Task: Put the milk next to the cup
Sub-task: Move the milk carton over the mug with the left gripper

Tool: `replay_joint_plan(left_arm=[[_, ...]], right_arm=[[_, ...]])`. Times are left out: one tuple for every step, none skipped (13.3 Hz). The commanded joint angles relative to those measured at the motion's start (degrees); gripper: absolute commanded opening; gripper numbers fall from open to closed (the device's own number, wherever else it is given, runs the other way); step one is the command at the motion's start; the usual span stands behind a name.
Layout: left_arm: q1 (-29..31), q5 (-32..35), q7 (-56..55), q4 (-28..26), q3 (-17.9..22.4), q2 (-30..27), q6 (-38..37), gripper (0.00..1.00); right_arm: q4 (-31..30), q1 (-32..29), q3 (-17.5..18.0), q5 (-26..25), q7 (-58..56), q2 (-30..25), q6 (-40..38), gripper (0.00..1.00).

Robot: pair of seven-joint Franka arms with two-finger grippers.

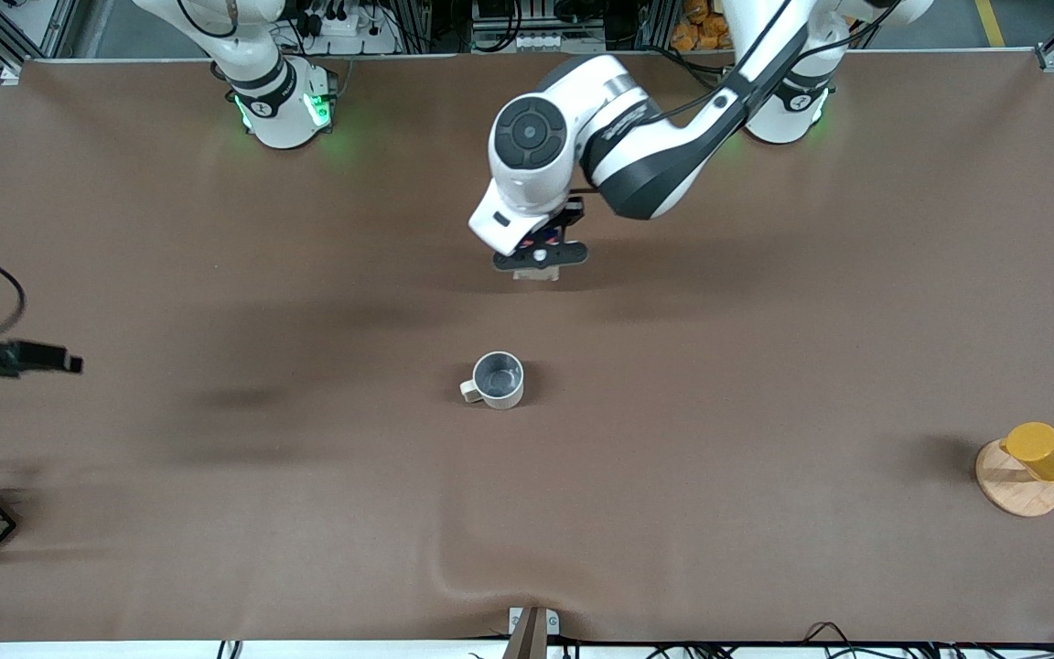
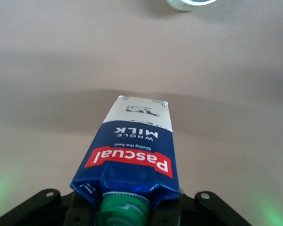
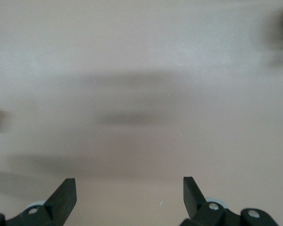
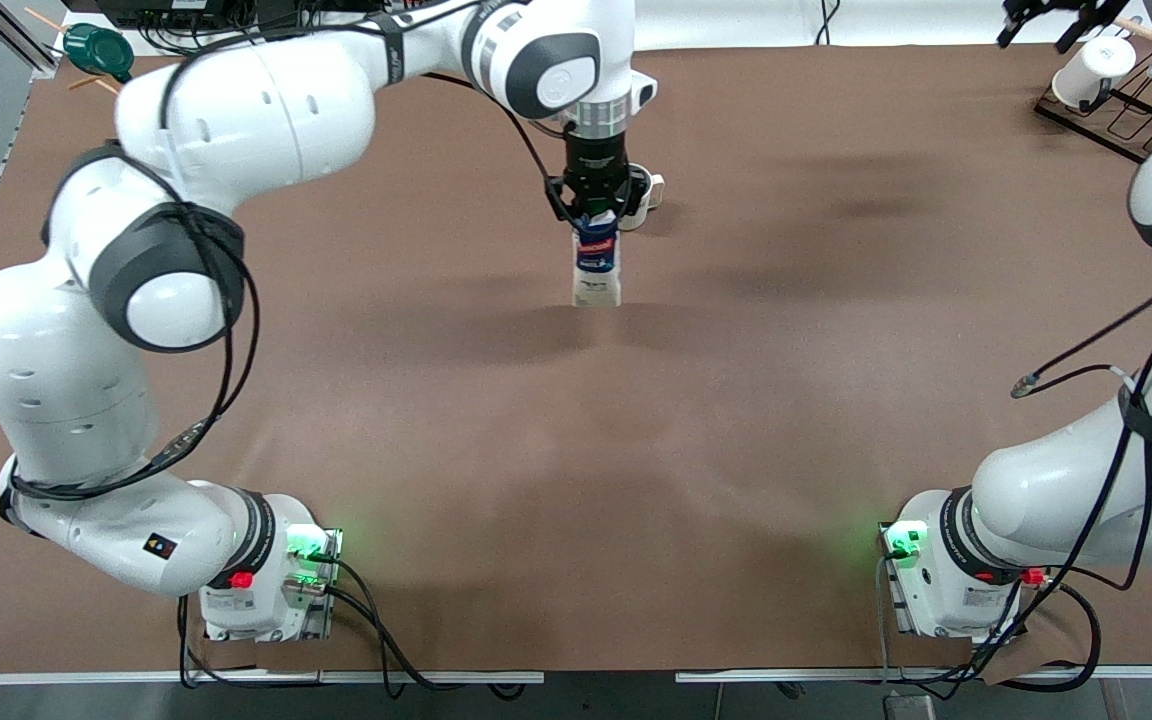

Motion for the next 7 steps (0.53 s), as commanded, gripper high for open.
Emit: replay_joint_plan(left_arm=[[-4.45, -0.64, -1.01, 5.64, 4.99, 4.78, 3.20, 0.00], [-6.82, -0.64, -0.83, 6.17, 8.06, 5.49, 4.26, 0.00], [-9.02, -0.64, -0.66, 6.18, 10.88, 6.02, 5.92, 0.00], [-10.35, -0.64, -0.57, 6.18, 12.82, 6.63, 7.07, 0.00], [-11.06, -0.64, -0.31, 6.18, 13.97, 7.16, 8.04, 0.00], [-11.07, -0.64, -0.13, 6.18, 14.42, 7.69, 9.27, 0.00], [-11.07, -0.55, 0.57, 6.18, 14.51, 7.87, 9.97, 0.00]], right_arm=[[-12.34, 2.09, 0.74, -0.86, 5.87, -13.55, 0.05, 1.00], [-16.73, 2.18, 0.74, -0.86, 5.97, -16.89, 1.36, 1.00], [-19.90, 2.18, 0.82, -0.86, 5.97, -19.45, 3.46, 1.00], [-22.37, 2.18, 0.82, -0.86, 5.97, -21.13, 4.79, 1.00], [-22.92, 2.53, 1.00, -0.95, 7.19, -21.84, 4.89, 1.00], [-22.84, 3.66, 1.09, -1.04, 10.33, -22.02, 4.54, 1.00], [-22.83, 5.24, 1.09, -2.43, 12.54, -23.07, 4.28, 1.00]])
